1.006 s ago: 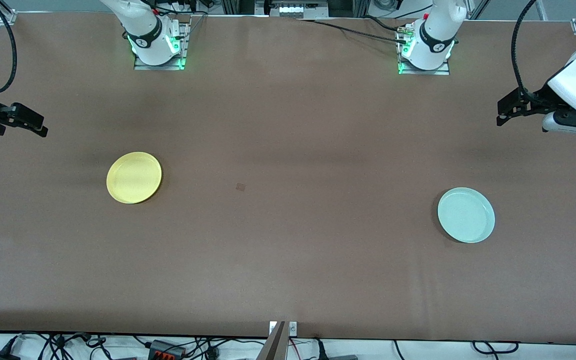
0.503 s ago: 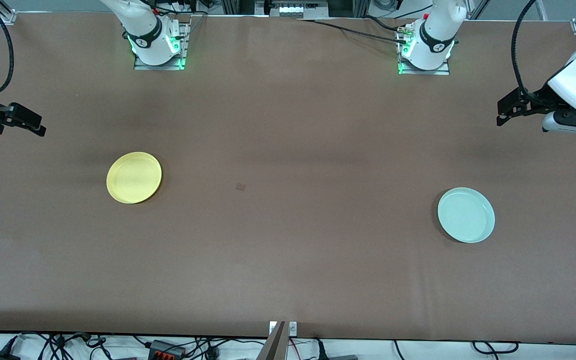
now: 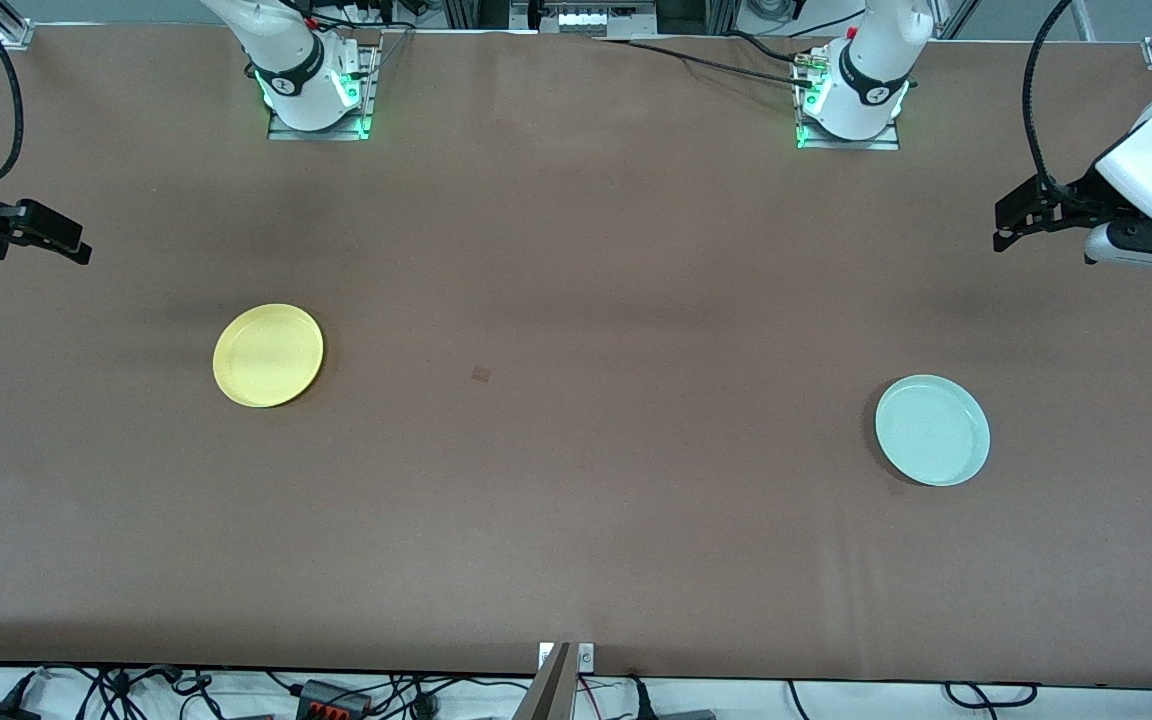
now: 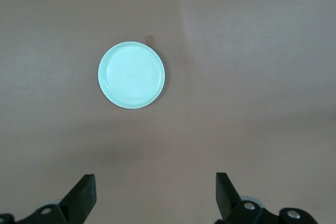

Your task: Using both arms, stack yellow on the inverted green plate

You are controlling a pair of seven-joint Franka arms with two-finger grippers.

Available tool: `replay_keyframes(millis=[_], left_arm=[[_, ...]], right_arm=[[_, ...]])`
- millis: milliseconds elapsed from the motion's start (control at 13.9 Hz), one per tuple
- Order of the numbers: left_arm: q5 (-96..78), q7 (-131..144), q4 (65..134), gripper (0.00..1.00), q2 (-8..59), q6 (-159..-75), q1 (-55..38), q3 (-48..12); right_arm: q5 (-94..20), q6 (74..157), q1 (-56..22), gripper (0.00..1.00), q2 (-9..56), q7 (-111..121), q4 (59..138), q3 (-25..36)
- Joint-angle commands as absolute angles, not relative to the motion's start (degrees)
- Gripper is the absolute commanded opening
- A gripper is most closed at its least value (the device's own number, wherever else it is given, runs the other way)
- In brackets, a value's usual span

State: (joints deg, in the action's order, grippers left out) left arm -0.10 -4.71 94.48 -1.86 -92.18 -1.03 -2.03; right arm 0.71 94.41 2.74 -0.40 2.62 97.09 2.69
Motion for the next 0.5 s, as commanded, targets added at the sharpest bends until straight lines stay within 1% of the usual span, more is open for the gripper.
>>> replay_keyframes(millis=[0,216,431], left_arm=[[-1.05,-4.66,93.34,1.0,-1.76,-91.05,-0.62,-2.29],[-0.97,-4.75,93.34,1.0,-1.5,-90.97,-0.96,-2.37],[-1.14,-4.48,93.34,1.0,0.78,-91.05,-1.41,-2.37]], right_arm=[[1.14,93.78,3.34,1.0,-1.85,3.95,97.38,2.9],[1.14,93.69,3.34,1.0,-1.85,3.96,97.38,2.9],[1.14,93.78,3.43,1.0,-1.76,3.96,97.38,3.16]])
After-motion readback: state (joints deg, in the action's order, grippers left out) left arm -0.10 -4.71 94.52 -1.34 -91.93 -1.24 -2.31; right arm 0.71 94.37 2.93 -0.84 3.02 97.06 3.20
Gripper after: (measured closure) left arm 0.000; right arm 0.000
